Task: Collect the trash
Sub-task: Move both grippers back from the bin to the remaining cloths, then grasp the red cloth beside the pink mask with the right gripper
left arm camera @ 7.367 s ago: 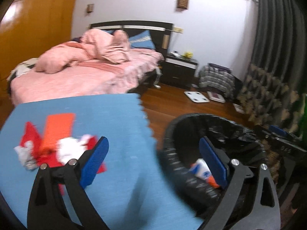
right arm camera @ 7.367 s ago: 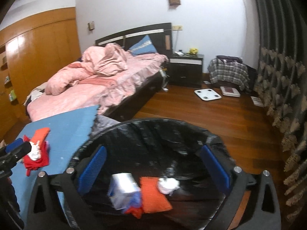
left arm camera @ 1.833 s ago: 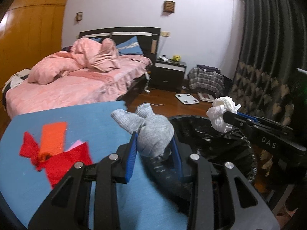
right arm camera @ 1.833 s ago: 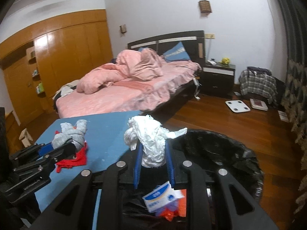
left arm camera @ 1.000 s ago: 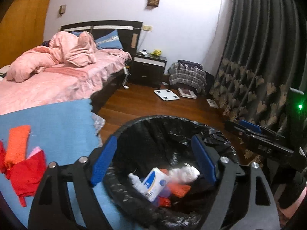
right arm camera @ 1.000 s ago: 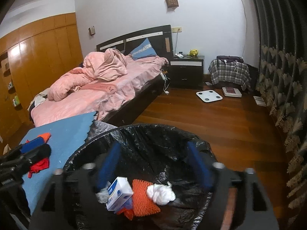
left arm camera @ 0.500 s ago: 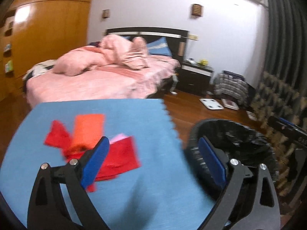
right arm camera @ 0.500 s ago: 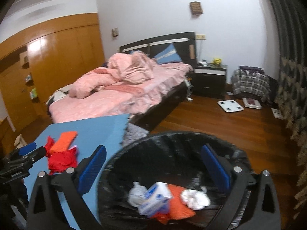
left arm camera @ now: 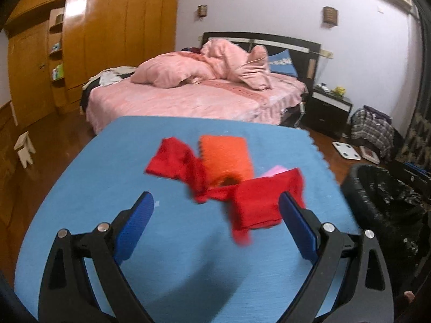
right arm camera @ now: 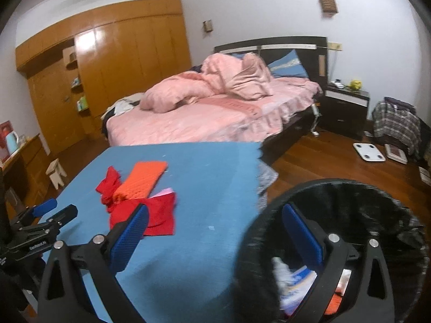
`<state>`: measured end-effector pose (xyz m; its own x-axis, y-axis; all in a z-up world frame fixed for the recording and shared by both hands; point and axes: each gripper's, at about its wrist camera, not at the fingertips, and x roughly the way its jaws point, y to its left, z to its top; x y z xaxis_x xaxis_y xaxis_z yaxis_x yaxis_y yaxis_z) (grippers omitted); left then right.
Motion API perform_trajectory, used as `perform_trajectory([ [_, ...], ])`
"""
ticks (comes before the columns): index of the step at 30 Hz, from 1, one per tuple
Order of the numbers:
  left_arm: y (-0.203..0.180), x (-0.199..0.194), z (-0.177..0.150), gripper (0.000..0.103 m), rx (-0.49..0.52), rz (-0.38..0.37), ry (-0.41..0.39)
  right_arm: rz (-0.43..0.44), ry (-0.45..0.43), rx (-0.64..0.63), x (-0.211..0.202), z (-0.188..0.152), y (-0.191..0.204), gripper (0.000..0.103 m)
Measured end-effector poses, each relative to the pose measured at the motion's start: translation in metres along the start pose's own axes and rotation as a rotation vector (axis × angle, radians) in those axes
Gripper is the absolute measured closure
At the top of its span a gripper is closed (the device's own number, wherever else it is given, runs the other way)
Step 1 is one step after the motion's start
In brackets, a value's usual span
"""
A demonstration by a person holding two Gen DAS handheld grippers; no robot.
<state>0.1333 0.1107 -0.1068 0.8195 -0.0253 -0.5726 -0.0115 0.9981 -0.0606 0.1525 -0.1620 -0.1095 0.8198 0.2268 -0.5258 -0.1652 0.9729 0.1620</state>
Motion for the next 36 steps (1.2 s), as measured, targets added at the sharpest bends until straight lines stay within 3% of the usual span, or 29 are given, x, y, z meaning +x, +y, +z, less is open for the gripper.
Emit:
perform_trajectory([
  [12,0.045,0.031,-0.011,0.012,-0.009,0.072,0.052,0.064,0.08,-0.061,0.066,-0.017,0.068,0.008],
  [22,0.072,0.041,-0.017,0.012,-0.048,0.093,0.087,0.08,0.171,-0.1,0.107,-0.031,0.09,0.016],
  [28,0.074,0.047,-0.019,0.012,-0.055,0.088,0.118,0.087,0.259,-0.128,0.124,-0.037,0.097,0.039],
  [33,0.075,0.049,-0.019,0.012,-0.058,0.087,0.127,0.127,0.294,-0.162,0.128,-0.044,0.107,0.08],
  [36,0.076,0.051,-0.019,0.012,-0.068,0.091,0.134,0.14,0.286,-0.182,0.125,-0.046,0.112,0.092],
])
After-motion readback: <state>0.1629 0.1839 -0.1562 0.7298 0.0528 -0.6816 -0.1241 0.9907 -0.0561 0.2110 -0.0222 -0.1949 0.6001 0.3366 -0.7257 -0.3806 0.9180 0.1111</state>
